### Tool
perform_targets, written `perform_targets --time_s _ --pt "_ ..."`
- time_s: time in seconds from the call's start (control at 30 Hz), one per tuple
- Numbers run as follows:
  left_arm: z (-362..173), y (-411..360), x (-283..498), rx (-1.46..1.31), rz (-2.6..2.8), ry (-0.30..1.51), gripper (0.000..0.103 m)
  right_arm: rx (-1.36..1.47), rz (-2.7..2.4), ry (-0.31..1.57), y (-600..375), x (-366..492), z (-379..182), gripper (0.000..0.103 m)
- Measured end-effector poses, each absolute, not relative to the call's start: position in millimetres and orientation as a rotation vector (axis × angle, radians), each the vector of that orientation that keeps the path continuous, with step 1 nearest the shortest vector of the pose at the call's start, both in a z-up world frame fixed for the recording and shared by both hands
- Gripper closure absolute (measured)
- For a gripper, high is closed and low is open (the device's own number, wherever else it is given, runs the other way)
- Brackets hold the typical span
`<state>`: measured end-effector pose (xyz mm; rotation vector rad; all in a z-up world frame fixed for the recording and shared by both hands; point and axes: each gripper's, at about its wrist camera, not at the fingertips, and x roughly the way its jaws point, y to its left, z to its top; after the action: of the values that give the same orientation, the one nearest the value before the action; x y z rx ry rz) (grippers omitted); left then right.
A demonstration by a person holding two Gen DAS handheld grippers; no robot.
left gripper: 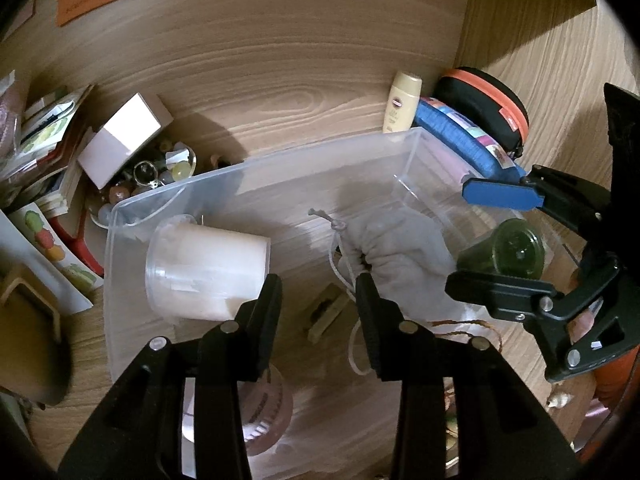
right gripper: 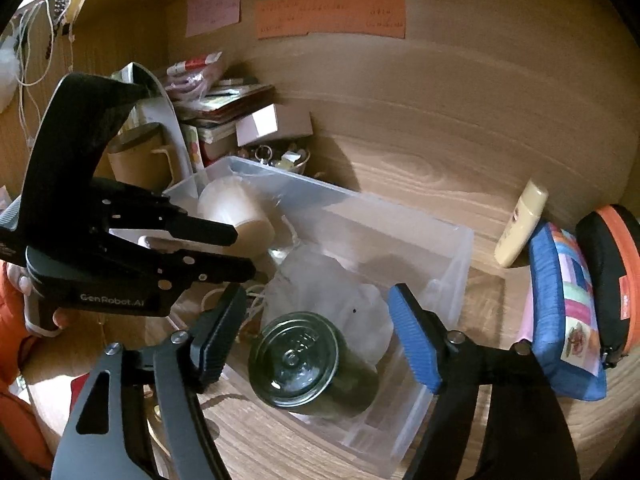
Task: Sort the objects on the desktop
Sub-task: 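Release the green bottle into the box with the right gripper while the left gripper drops the tag in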
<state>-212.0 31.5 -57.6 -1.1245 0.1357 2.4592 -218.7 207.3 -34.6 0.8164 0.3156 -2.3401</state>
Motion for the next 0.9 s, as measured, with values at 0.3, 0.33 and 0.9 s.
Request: perform_targets --time_s 0.3,0.33,0.9 --pt "-37.8 32.2 -195.6 -0.992 2.559 0.182 0.031 0.804 -2.365 0.304 209.4 -215.4 -30.0 0.024" --pt "-32.7 31.8 -191.8 -0.962 2.573 0.19 0.03 0.778 -2.377 0.31 209.9 -212.2 -26.5 0.022" --pt "-10.6 -0.9 -161.7 -0.958 2.726 0.167 0.008 0.722 -2.524 0.304 227.1 -179.1 11.0 0.005"
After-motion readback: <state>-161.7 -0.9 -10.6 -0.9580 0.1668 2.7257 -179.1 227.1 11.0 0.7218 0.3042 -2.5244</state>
